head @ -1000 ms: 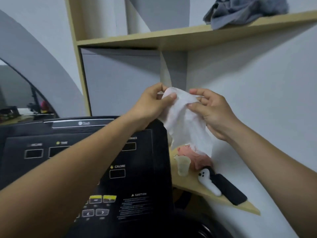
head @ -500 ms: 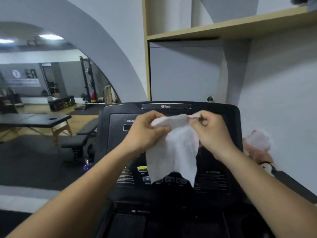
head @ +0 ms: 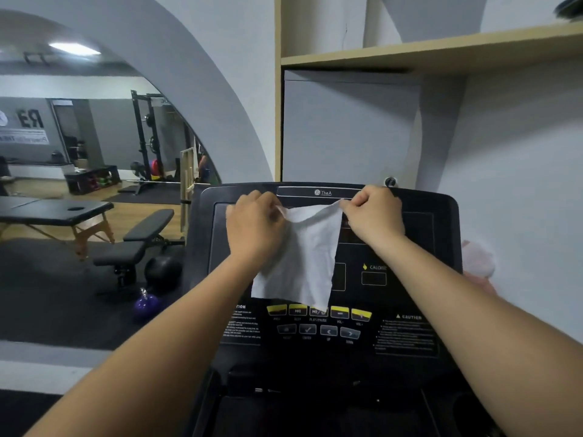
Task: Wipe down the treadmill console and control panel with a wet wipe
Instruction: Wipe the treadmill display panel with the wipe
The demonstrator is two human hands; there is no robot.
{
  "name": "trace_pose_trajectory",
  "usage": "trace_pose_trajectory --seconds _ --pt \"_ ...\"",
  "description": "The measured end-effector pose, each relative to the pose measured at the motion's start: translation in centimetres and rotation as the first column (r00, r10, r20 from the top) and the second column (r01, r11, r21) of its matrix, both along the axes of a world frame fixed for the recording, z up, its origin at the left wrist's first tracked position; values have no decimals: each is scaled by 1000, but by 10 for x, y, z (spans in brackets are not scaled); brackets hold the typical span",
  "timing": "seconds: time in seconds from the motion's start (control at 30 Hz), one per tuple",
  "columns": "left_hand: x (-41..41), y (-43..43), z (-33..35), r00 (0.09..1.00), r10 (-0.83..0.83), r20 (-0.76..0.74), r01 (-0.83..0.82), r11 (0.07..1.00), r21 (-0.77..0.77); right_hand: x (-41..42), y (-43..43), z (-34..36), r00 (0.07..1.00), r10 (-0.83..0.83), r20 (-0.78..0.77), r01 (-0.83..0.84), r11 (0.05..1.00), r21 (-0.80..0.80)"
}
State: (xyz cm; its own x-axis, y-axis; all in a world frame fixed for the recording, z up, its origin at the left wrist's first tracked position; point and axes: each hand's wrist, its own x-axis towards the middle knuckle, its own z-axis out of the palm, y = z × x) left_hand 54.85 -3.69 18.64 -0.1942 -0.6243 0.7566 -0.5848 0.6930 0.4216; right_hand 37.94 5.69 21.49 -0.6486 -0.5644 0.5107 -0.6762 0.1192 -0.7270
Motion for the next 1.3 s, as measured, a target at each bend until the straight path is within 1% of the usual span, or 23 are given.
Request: trace_pose_trajectory --seconds 0.03,0.07,0.1,0.13,0.17,0.2,0.23,0.27,0.3,0.37,0.43,0.5,0.57,0.6,0.67,0.73,0.83,0.87,0.93,1.0,1.07,1.2,1.3 --pt "-2 -3 -3 999 34 12 -33 999 -32 4 1 0 995 64 81 -58 995 -77" --pt "-4 -5 -6 998 56 6 -56 997 -59 12 4 -4 983 136 122 -117 981 -156" --pt "-5 -7 -9 998 66 -9 -67 994 -84 23 8 -11 976 201 84 -179 960 -218" --pt "-6 -8 -11 997 69 -23 -71 991 -109 33 12 -24 968 249 -32 -249 936 -251" --pt "-6 -10 -12 997 68 -34 -72 988 -135 44 14 -39 941 276 -197 -317 923 -219" --pt "-6 -11 -12 997 66 -44 -72 985 -155 54 16 -56 881 304 -362 -370 920 -127" --pt "-5 -12 -13 996 64 -57 -73 983 -169 59 12 -73 795 312 -520 -366 930 -2" --pt "-4 -13 -14 996 61 -67 -72 981 -179 59 6 -87 694 299 -655 -312 945 100" --pt "-2 -15 -15 996 57 -72 -70 980 -189 56 -1 -96 619 277 -735 -233 958 165" --pt "5 -15 -20 995 56 -84 -72 974 -215 51 -8 -97 543 234 -807 -78 970 229" --pt "14 -12 -27 992 75 -103 -100 959 -264 47 -11 -92 492 212 -844 7 969 248" --pt "20 -7 -41 994 62 -93 -93 916 -391 43 -16 -86 454 215 -865 35 965 258" --pt "23 0 -59 999 -49 -8 37 848 -529 43 -20 -79 432 226 -873 32 964 265" --pt "23 2 -67 991 -121 53 130 827 -547 44 -22 -76 430 230 -873 26 964 266" --pt "20 0 -78 960 -223 169 278 827 -488 45 -26 -71 444 240 -864 -10 965 263" --pt "19 -7 -84 935 -230 271 330 844 -422 44 -26 -67 452 227 -863 -53 972 228" --pt "20 -15 -81 899 -194 392 351 855 -382 37 -19 -70 419 147 -896 -126 987 103" --pt "20 -17 -78 895 -164 415 335 861 -382 35 -16 -74 398 121 -909 -167 984 58" --pt "21 -18 -71 892 -77 446 274 876 -396 32 -13 -86 370 116 -922 -209 977 39" --pt "20 -21 -65 883 -1 470 220 884 -412 28 -16 -89 382 123 -916 -168 984 63" --pt "17 -22 -58 874 39 485 193 887 -419 25 -21 -82 419 119 -900 -89 992 90" --pt "13 -23 -48 867 45 496 177 903 -391 29 -32 -57 458 110 -882 -12 993 117" --pt "18 -23 -51 844 49 535 165 924 -345 31 -37 -56 441 149 -885 75 977 202"
